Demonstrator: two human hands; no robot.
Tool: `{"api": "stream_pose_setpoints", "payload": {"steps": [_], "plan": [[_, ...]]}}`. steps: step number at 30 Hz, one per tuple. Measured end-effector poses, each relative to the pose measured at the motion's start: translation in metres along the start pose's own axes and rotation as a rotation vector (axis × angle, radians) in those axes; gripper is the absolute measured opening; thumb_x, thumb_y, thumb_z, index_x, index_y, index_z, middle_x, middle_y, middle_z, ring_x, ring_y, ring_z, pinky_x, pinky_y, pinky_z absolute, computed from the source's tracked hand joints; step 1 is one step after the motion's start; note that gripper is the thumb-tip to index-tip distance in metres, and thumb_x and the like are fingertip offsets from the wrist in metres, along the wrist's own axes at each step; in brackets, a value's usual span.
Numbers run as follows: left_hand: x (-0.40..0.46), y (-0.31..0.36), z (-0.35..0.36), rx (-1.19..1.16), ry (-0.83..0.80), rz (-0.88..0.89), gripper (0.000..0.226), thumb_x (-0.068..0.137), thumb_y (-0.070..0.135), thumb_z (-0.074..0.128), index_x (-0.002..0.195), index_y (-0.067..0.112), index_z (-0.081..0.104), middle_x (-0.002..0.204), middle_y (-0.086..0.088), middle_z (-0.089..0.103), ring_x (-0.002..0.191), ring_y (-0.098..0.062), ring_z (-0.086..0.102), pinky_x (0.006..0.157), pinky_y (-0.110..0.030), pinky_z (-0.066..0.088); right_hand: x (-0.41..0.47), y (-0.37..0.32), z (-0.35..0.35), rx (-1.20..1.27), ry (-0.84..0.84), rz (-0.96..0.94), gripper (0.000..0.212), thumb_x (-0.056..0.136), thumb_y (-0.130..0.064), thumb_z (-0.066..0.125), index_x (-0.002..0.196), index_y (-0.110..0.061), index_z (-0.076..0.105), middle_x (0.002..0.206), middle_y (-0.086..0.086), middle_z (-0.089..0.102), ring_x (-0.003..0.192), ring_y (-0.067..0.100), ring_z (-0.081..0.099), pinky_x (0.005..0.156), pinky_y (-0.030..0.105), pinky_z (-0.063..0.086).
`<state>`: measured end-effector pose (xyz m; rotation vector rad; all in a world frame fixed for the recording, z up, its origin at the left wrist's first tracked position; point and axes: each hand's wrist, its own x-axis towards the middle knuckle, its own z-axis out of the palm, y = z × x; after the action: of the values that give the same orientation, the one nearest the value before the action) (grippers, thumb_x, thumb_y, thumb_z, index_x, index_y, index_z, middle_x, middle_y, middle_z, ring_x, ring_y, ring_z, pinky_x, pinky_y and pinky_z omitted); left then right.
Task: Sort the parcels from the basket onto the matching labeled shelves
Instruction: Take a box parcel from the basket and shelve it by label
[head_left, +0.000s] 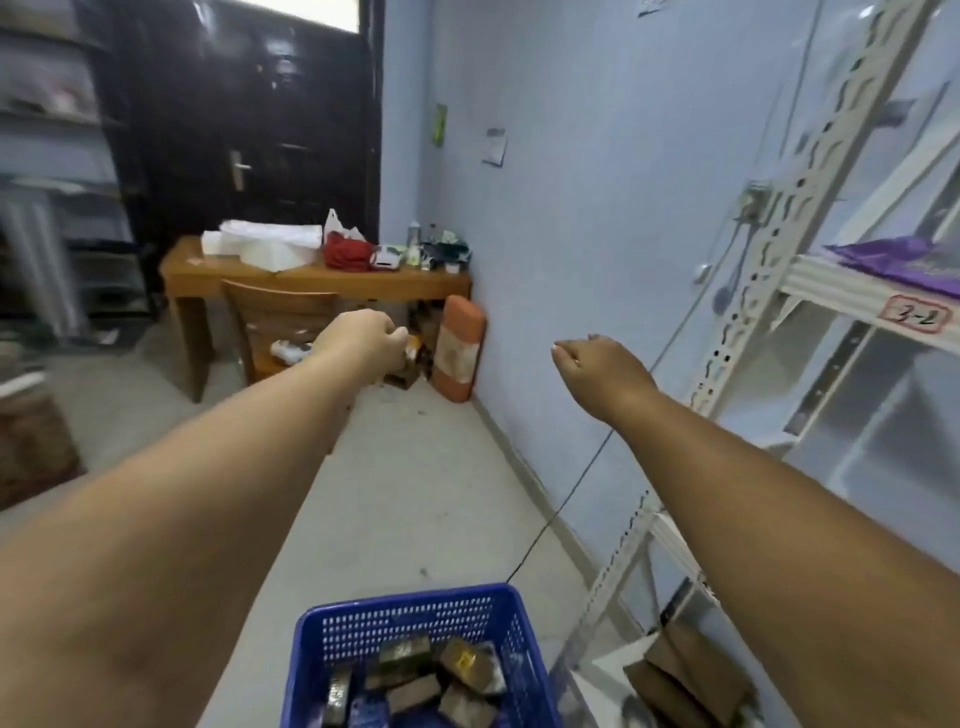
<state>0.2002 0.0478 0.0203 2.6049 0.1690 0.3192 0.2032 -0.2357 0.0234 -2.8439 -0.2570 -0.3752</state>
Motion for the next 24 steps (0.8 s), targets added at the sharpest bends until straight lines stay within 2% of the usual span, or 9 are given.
{"api": "stream_pose_setpoints", "payload": {"steps": [1,3,6,9,11,17,19,22,24], "plan": [[0.01,-0.014,0.008,0.005,-0.004,-0.035,0.039,0.093,0.042,0.04,0.087,0.017,0.069,0.088,-0.006,0.068,0.085,-0.027,0.061,0.084,-0.041,0.052,0.011,-0.001,0.017,0.0,-0.024,-0.008,0.043,0.101,-0.042,0.026,0.103,-0.022,0.064,0.132,0.014,0.057,0.137,0.027,0.038,0.102,0.042,0.04],[0.03,-0.038,0.03,-0.004,-0.027,-0.084,0.038,0.093,0.042,0.041,0.093,0.017,0.07,0.094,-0.006,0.069,0.091,-0.028,0.062,0.089,-0.043,0.051,0.027,0.002,0.052,0.006,-0.066,-0.022,0.044,0.102,-0.04,0.027,0.113,-0.021,0.065,0.132,0.015,0.057,0.138,0.027,0.036,0.103,0.043,0.04],[0.043,-0.07,0.072,-0.045,-0.117,-0.152,0.036,0.095,0.038,0.041,0.097,0.016,0.069,0.096,-0.007,0.068,0.085,-0.026,0.062,0.079,-0.037,0.054,0.039,0.008,0.103,0.034,-0.144,-0.022,0.044,0.103,-0.036,0.029,0.121,-0.015,0.064,0.129,0.015,0.06,0.134,0.03,0.04,0.101,0.04,0.039],[0.047,-0.105,0.128,-0.043,-0.192,-0.219,0.036,0.093,0.033,0.042,0.1,0.01,0.069,0.1,-0.013,0.068,0.09,-0.03,0.062,0.08,-0.035,0.052,0.044,0.019,0.167,0.066,-0.211,-0.005,0.043,0.103,-0.034,0.032,0.117,-0.012,0.065,0.122,0.015,0.064,0.124,0.032,0.049,0.095,0.039,0.043],[0.044,-0.132,0.173,-0.038,-0.255,-0.294,0.034,0.094,0.03,0.042,0.105,0.013,0.068,0.106,-0.013,0.068,0.096,-0.032,0.061,0.079,-0.033,0.047,0.044,0.027,0.222,0.112,-0.269,0.035,0.042,0.103,-0.036,0.034,0.119,-0.014,0.065,0.121,0.014,0.066,0.115,0.031,0.055,0.091,0.038,0.046],[-0.011,-0.24,0.328,-0.203,-0.358,-0.654,0.038,0.098,0.031,0.041,0.13,0.015,0.056,0.131,-0.009,0.06,0.118,-0.028,0.055,0.095,-0.03,0.041,-0.003,0.05,0.433,0.26,-0.636,0.155,0.042,0.102,-0.037,0.04,0.132,-0.015,0.059,0.132,0.006,0.061,0.121,0.023,0.055,0.102,0.032,0.041],[-0.042,-0.281,0.384,-0.227,-0.387,-0.797,0.038,0.1,0.029,0.038,0.13,0.014,0.055,0.129,-0.01,0.06,0.114,-0.027,0.055,0.091,-0.03,0.04,-0.032,0.057,0.511,0.271,-0.792,0.193,0.042,0.102,-0.04,0.038,0.133,-0.018,0.058,0.133,0.003,0.061,0.12,0.021,0.055,0.099,0.033,0.042],[-0.08,-0.342,0.473,-0.212,-0.428,-0.97,0.038,0.102,0.028,0.034,0.126,0.008,0.056,0.125,-0.015,0.06,0.111,-0.03,0.056,0.089,-0.032,0.041,-0.071,0.066,0.636,0.269,-1.058,0.222,0.05,0.101,-0.049,0.034,0.143,-0.024,0.044,0.143,0.002,0.051,0.125,0.021,0.05,0.101,0.035,0.042],[-0.1,-0.38,0.527,-0.195,-0.452,-1.084,0.036,0.102,0.022,0.035,0.123,0.001,0.055,0.125,-0.018,0.058,0.113,-0.034,0.056,0.09,-0.034,0.042,-0.089,0.066,0.709,0.279,-1.167,0.233,0.05,0.102,-0.046,0.034,0.146,-0.022,0.04,0.146,0.003,0.046,0.129,0.022,0.047,0.104,0.033,0.039]]}}
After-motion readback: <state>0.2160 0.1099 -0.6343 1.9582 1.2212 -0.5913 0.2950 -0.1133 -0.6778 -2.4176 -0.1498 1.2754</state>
